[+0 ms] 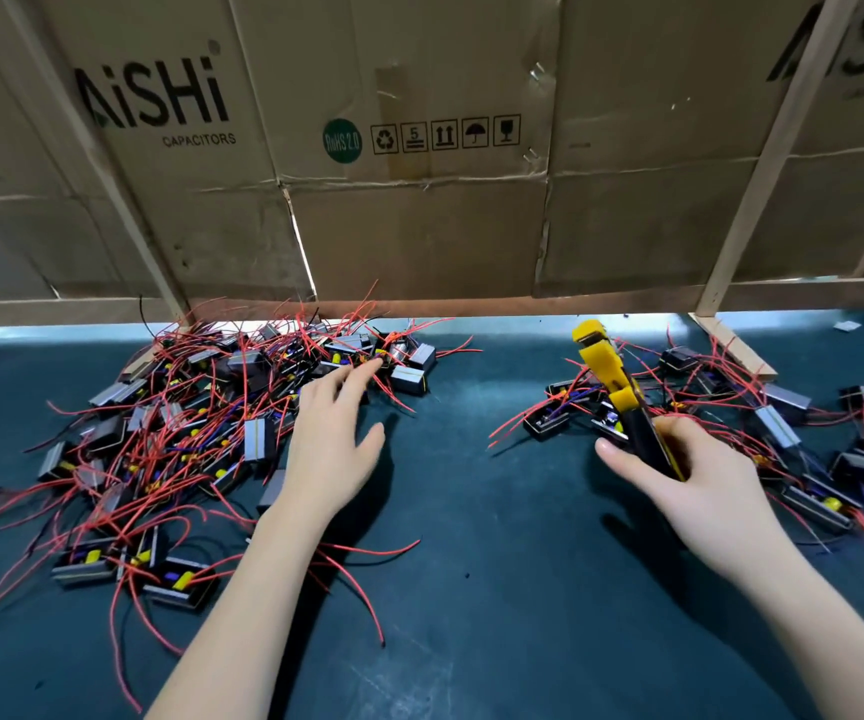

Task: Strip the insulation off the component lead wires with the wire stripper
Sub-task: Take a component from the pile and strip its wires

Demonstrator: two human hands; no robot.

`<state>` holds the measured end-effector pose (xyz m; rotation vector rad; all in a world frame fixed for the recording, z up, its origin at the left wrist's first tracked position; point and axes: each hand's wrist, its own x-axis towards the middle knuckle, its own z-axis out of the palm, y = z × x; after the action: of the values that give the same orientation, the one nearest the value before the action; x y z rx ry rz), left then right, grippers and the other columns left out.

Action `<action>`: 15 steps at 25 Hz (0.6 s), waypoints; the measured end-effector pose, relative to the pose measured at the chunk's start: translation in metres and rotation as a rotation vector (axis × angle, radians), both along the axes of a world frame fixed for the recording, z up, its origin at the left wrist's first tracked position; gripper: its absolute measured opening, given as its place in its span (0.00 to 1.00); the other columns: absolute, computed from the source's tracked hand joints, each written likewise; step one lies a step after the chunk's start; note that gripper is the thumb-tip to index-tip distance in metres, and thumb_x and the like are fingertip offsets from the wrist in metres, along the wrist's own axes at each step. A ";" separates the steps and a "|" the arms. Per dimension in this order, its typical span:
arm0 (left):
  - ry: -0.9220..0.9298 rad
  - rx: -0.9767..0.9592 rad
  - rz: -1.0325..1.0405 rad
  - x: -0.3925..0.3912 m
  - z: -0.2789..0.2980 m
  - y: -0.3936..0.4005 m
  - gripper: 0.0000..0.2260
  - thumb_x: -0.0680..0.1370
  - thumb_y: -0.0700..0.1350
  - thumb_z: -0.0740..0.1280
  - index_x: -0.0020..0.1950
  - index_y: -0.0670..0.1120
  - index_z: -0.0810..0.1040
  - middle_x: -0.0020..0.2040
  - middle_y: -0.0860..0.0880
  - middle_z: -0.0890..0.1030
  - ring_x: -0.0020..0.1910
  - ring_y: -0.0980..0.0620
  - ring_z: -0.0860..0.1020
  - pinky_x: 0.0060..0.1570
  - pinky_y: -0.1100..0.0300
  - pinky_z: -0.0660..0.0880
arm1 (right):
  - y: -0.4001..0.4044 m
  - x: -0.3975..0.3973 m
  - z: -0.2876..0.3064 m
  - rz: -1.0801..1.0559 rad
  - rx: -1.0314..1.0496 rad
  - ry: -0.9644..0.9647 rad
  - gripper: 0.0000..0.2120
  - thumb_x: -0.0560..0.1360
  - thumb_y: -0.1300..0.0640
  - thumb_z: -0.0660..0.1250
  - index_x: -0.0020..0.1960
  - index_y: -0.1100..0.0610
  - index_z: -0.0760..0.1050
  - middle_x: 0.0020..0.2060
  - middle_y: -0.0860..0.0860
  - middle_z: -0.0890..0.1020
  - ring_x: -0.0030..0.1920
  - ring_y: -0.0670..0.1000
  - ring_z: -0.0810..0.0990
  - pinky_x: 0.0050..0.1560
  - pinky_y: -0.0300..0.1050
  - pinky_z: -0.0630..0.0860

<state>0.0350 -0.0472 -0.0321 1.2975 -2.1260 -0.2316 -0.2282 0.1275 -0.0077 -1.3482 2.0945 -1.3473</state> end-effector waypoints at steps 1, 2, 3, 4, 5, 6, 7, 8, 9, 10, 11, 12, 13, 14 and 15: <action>-0.054 -0.004 0.000 -0.001 -0.001 -0.001 0.29 0.75 0.41 0.69 0.76 0.51 0.66 0.73 0.42 0.67 0.70 0.41 0.62 0.70 0.52 0.60 | 0.001 0.003 0.000 0.055 -0.035 -0.010 0.24 0.59 0.31 0.68 0.44 0.48 0.76 0.36 0.46 0.81 0.37 0.44 0.76 0.38 0.31 0.69; -0.085 0.008 -0.001 -0.003 -0.002 -0.001 0.29 0.76 0.43 0.69 0.76 0.52 0.65 0.75 0.43 0.65 0.71 0.41 0.61 0.71 0.50 0.59 | 0.001 0.006 0.000 0.106 -0.058 0.000 0.23 0.60 0.32 0.68 0.43 0.49 0.76 0.35 0.48 0.80 0.35 0.46 0.75 0.38 0.33 0.69; -0.101 0.024 0.000 -0.004 -0.003 -0.003 0.29 0.77 0.44 0.69 0.77 0.52 0.65 0.76 0.44 0.65 0.71 0.41 0.61 0.71 0.49 0.60 | 0.002 0.009 0.000 0.153 -0.072 0.027 0.22 0.61 0.32 0.69 0.43 0.49 0.76 0.34 0.50 0.79 0.34 0.46 0.73 0.38 0.35 0.68; -0.113 0.035 0.003 -0.005 -0.003 -0.004 0.28 0.77 0.45 0.68 0.77 0.49 0.65 0.75 0.45 0.67 0.71 0.42 0.61 0.71 0.49 0.60 | 0.003 0.011 0.001 0.192 -0.084 0.061 0.21 0.62 0.33 0.69 0.43 0.48 0.76 0.34 0.49 0.79 0.33 0.46 0.72 0.38 0.36 0.68; -0.116 0.040 0.009 -0.005 -0.003 -0.004 0.28 0.77 0.45 0.68 0.76 0.46 0.65 0.74 0.46 0.68 0.71 0.43 0.62 0.71 0.50 0.61 | 0.003 0.013 0.001 0.226 -0.094 0.091 0.21 0.62 0.33 0.69 0.44 0.48 0.76 0.34 0.48 0.78 0.33 0.45 0.72 0.37 0.36 0.68; -0.099 0.039 0.020 -0.005 -0.003 -0.004 0.27 0.77 0.45 0.69 0.75 0.43 0.67 0.73 0.46 0.71 0.70 0.44 0.63 0.70 0.50 0.62 | 0.004 0.014 0.001 0.252 -0.098 0.117 0.21 0.62 0.34 0.70 0.45 0.48 0.77 0.34 0.48 0.78 0.33 0.45 0.72 0.37 0.35 0.68; -0.060 0.026 0.028 -0.005 -0.002 -0.003 0.26 0.77 0.43 0.69 0.74 0.42 0.69 0.71 0.45 0.73 0.69 0.43 0.65 0.69 0.51 0.63 | 0.004 0.015 0.001 0.269 -0.094 0.135 0.21 0.62 0.34 0.70 0.46 0.48 0.77 0.35 0.48 0.78 0.34 0.46 0.72 0.37 0.35 0.68; -0.009 -0.006 0.030 -0.004 -0.001 -0.002 0.25 0.76 0.41 0.70 0.72 0.40 0.71 0.68 0.45 0.76 0.67 0.42 0.67 0.67 0.50 0.65 | 0.004 0.016 0.001 0.278 -0.090 0.147 0.22 0.63 0.34 0.70 0.47 0.48 0.77 0.36 0.49 0.79 0.35 0.47 0.73 0.39 0.37 0.70; 0.050 -0.051 0.026 -0.002 0.002 0.000 0.23 0.74 0.39 0.72 0.69 0.40 0.74 0.65 0.44 0.78 0.65 0.41 0.70 0.66 0.51 0.66 | 0.005 0.017 0.000 0.282 -0.087 0.152 0.23 0.63 0.34 0.70 0.48 0.49 0.78 0.37 0.49 0.80 0.36 0.48 0.74 0.41 0.39 0.71; 0.112 -0.101 0.015 -0.001 0.006 0.004 0.22 0.73 0.37 0.73 0.67 0.39 0.77 0.61 0.44 0.80 0.62 0.41 0.72 0.65 0.52 0.67 | 0.005 0.018 0.000 0.282 -0.091 0.150 0.23 0.63 0.34 0.70 0.48 0.48 0.78 0.37 0.50 0.80 0.37 0.48 0.75 0.42 0.40 0.71; 0.173 -0.147 -0.005 -0.001 0.011 0.008 0.21 0.72 0.35 0.73 0.65 0.39 0.78 0.59 0.44 0.81 0.60 0.41 0.73 0.64 0.54 0.68 | 0.005 0.018 0.000 0.279 -0.099 0.142 0.22 0.63 0.34 0.70 0.48 0.49 0.77 0.36 0.50 0.80 0.36 0.48 0.75 0.42 0.40 0.71; 0.221 -0.190 -0.026 0.000 0.017 0.012 0.21 0.71 0.34 0.74 0.64 0.39 0.79 0.59 0.44 0.81 0.60 0.42 0.74 0.63 0.57 0.67 | 0.005 0.018 0.000 0.276 -0.107 0.124 0.22 0.62 0.34 0.70 0.47 0.49 0.77 0.35 0.49 0.79 0.35 0.48 0.74 0.40 0.38 0.71; 0.258 -0.226 -0.055 -0.001 0.022 0.017 0.21 0.72 0.33 0.74 0.64 0.40 0.79 0.59 0.46 0.81 0.60 0.44 0.74 0.64 0.61 0.66 | 0.005 0.018 0.001 0.272 -0.117 0.100 0.22 0.62 0.34 0.70 0.46 0.49 0.77 0.34 0.50 0.78 0.33 0.47 0.72 0.38 0.37 0.69; 0.299 -0.252 -0.089 -0.001 0.028 0.022 0.21 0.72 0.34 0.74 0.64 0.41 0.79 0.59 0.49 0.81 0.59 0.48 0.74 0.63 0.64 0.66 | 0.004 0.017 0.001 0.265 -0.126 0.075 0.22 0.62 0.34 0.71 0.45 0.50 0.77 0.33 0.51 0.78 0.33 0.48 0.71 0.37 0.38 0.69; 0.357 -0.251 -0.132 -0.001 0.033 0.028 0.20 0.73 0.36 0.73 0.64 0.43 0.79 0.58 0.53 0.81 0.57 0.53 0.75 0.61 0.66 0.67 | 0.004 0.016 0.000 0.253 -0.133 0.052 0.22 0.62 0.34 0.71 0.44 0.50 0.76 0.34 0.53 0.78 0.34 0.52 0.72 0.39 0.41 0.70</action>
<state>0.0341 -0.0197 0.0008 0.8977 -1.8662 -0.2245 -0.2126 0.1310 -0.0075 -1.6546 1.8172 -1.3756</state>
